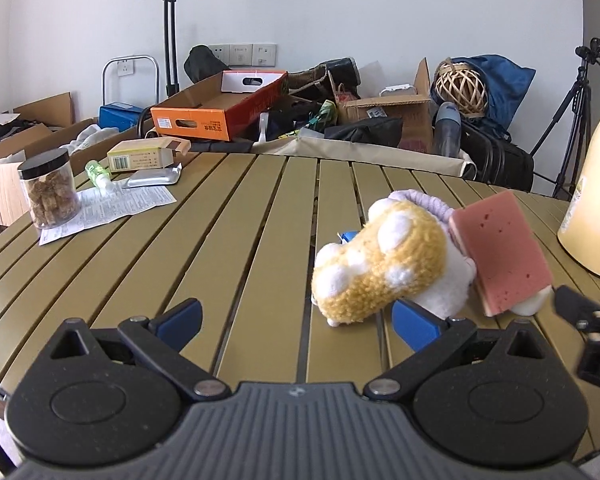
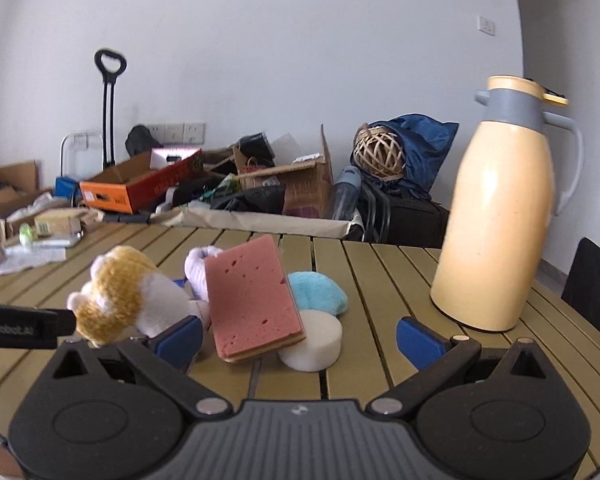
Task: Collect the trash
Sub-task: 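Grasp the pink sponge with the right gripper while the left gripper approaches the plush toy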
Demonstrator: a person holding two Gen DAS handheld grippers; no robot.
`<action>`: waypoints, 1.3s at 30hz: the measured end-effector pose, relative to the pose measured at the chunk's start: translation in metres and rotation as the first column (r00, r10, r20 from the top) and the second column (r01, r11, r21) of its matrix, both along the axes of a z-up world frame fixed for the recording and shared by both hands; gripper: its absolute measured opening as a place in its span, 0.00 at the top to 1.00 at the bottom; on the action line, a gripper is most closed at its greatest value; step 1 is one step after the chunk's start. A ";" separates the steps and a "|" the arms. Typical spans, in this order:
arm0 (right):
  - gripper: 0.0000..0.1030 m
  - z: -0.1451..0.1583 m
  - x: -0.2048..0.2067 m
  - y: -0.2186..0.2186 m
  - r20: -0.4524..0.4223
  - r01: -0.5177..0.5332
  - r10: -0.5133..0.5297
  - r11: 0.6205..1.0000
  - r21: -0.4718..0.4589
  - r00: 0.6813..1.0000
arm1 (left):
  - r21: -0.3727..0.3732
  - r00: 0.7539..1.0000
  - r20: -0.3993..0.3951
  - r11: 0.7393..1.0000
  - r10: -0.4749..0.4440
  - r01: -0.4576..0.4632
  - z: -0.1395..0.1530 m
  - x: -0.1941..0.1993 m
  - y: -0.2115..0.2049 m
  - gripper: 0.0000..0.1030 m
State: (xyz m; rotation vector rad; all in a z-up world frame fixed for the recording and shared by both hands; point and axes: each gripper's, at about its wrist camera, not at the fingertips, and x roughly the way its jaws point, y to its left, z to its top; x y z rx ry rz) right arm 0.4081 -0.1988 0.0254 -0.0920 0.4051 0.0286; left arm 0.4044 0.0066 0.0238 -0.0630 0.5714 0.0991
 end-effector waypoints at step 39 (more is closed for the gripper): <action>0.33 -0.016 0.032 0.021 0.079 0.007 -0.004 0.999 -0.040 0.997 | 0.192 0.990 -0.016 0.972 -0.137 0.137 -0.023 0.022 -0.018 0.00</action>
